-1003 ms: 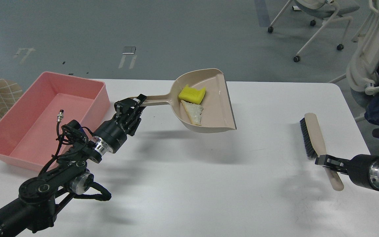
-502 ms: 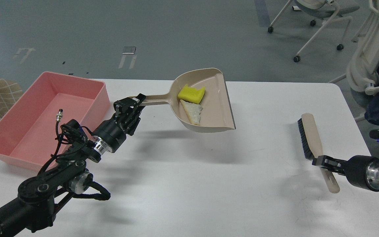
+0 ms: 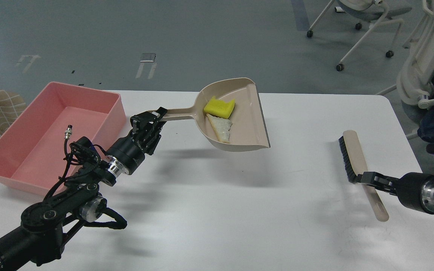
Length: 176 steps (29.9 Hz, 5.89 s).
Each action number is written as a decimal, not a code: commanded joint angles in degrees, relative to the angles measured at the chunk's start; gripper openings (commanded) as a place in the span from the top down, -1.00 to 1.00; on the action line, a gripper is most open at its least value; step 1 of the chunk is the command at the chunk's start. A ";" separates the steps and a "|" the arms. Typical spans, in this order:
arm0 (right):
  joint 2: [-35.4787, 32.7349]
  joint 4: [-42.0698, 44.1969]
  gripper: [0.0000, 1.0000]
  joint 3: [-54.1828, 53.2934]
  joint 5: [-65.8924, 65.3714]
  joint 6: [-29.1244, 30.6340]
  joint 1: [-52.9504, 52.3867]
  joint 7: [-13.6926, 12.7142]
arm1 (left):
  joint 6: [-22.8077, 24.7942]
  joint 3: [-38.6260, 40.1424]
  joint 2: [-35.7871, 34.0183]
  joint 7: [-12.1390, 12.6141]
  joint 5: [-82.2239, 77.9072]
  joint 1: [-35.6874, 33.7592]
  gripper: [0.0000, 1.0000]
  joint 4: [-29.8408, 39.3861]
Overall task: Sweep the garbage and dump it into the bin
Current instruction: 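Release the brush and raise the right gripper away from it, then carry the dustpan with the left gripper over the pink bin, then tilt the dustpan with the left gripper to dump debris into the bin, then bring the empty dustpan back and lower it onto the table with the left gripper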
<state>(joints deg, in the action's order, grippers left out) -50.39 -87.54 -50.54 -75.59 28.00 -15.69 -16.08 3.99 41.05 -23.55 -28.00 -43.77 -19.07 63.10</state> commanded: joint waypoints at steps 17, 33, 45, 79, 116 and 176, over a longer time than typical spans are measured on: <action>7.12 1.40 -0.98 -18.17 0.61 0.00 -6.36 0.17 | 0.14 0.09 -1.14 0.00 1.58 -0.70 0.79 1.05; 36.06 12.92 -0.99 -39.02 16.08 0.00 -6.81 2.19 | 1.02 2.99 -9.75 0.00 3.16 -0.79 0.79 7.12; 40.72 18.19 -0.99 -44.74 23.29 0.00 -6.19 7.56 | 2.25 3.25 -15.82 0.00 6.94 -0.62 0.79 9.14; 40.64 18.11 -0.99 -47.11 25.22 0.00 -3.12 7.64 | 10.08 11.51 -34.62 0.00 17.40 7.56 0.76 1.23; 39.32 17.93 -0.99 -47.20 25.22 0.00 -2.06 7.64 | 21.85 10.55 -50.27 0.00 9.94 11.86 0.79 -7.64; 38.61 17.40 -1.00 -53.26 25.31 0.00 -2.49 7.64 | 23.87 11.42 -50.29 0.00 -4.85 -13.97 0.77 -6.59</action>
<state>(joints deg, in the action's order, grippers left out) -11.72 -69.96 -102.40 -50.27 28.00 -17.06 -8.43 27.87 52.59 -77.72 -28.01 -52.48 -31.45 56.33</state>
